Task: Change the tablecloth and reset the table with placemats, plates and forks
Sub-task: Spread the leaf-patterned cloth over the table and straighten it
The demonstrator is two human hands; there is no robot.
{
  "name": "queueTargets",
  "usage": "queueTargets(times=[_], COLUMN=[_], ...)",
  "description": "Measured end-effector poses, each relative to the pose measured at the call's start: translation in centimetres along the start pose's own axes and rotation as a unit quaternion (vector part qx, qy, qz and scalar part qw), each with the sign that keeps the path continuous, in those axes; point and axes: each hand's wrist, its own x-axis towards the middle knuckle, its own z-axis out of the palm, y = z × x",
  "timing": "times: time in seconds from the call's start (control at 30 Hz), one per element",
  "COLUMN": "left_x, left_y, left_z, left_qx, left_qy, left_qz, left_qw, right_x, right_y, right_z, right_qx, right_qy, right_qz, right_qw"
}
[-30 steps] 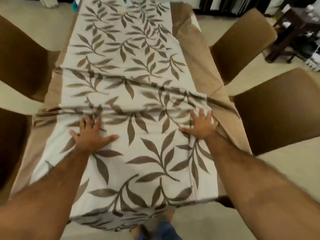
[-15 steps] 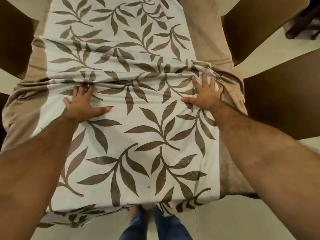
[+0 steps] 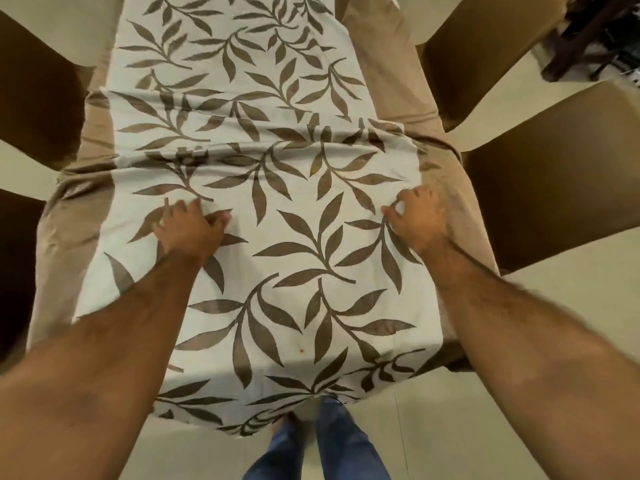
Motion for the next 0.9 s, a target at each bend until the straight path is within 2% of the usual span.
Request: queueTargets(times=[0.07, 0.13, 0.2, 0.27, 0.5, 0.6, 0.7, 0.9], left_x=[-0.7, -1.3, -2.3, -3.9, -10.5, -11.0, -9.5, -8.8], left_y=[-0.7, -1.9, -2.3, -1.8, -2.4, -4.8, -7.0, -6.7], left_z=[0.8, 1.0, 0.5, -0.2, 1.7, 2.4, 2.9, 3.8], left_qx=[-0.012, -0.028, -0.035, -0.024, 0.005, -0.012, -0.002, 0.009], left_qy=[-0.069, -0.078, -0.021, 0.057, 0.078, 0.011, -0.046, -0.040], left_qz=[0.040, 0.058, 0.054, 0.030, -0.107, -0.065, -0.004, 0.012], left_qw=[0.997, 0.995, 0.998, 0.998, 0.991, 0.998, 0.999, 0.999], right_x=[-2.0, -3.6, -5.1, -6.0, -3.3, -2.0, -1.6, -1.0], right_y=[0.9, 1.6, 2.5, 3.6, 5.5, 6.5, 7.4, 8.4], right_z=[0.4, 0.3, -0.4, -0.4, -0.1, 0.4, 1.0, 1.6], right_qx=[0.000, -0.013, -0.027, -0.013, -0.028, -0.042, -0.052, -0.094], right_qy=[-0.069, -0.066, -0.036, -0.048, -0.106, -0.134, -0.129, -0.085], right_qz=[0.005, 0.037, 0.094, 0.122, 0.056, 0.035, 0.006, -0.051], right_qw=[0.998, 0.997, 0.995, 0.991, 0.992, 0.989, 0.990, 0.991])
